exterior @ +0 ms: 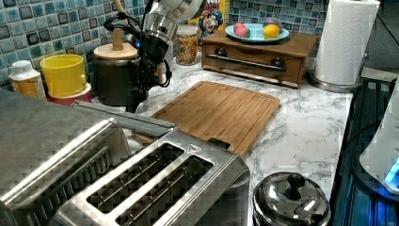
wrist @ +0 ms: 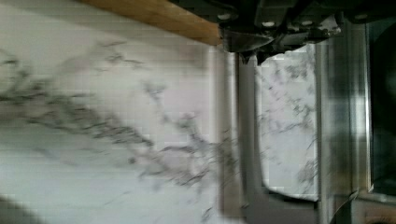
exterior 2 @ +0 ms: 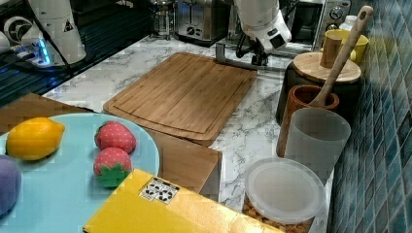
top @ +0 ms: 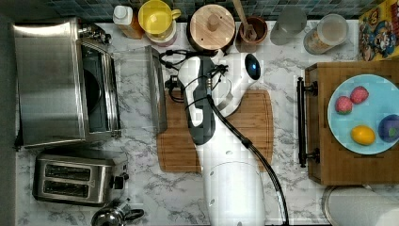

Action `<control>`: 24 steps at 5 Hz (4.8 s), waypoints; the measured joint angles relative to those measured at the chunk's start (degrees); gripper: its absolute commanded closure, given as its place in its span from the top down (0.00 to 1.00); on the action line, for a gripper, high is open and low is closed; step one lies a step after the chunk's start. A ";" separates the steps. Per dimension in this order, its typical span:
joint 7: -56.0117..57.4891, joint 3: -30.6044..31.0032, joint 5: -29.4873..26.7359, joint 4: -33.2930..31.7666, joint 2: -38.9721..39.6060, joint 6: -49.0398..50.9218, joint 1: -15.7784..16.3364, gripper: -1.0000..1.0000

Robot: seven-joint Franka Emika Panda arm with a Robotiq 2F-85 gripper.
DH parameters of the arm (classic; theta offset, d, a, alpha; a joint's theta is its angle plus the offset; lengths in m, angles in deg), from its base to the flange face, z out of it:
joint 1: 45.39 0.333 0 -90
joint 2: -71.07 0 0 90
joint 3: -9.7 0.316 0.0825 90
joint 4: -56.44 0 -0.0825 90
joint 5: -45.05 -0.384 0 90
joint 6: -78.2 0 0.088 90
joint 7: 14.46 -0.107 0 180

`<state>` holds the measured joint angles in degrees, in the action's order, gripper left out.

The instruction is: Close the oven.

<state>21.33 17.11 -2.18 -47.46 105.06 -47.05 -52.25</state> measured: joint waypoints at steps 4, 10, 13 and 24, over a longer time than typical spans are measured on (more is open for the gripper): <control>-2.29 -1.33 4.22 8.62 4.76 9.88 2.48 0.00; -7.33 -1.49 5.37 8.17 4.17 12.80 2.60 0.00; -12.81 0.03 12.14 5.48 -6.50 10.97 6.46 0.00; -46.72 1.71 50.98 11.19 -9.25 1.71 30.25 0.00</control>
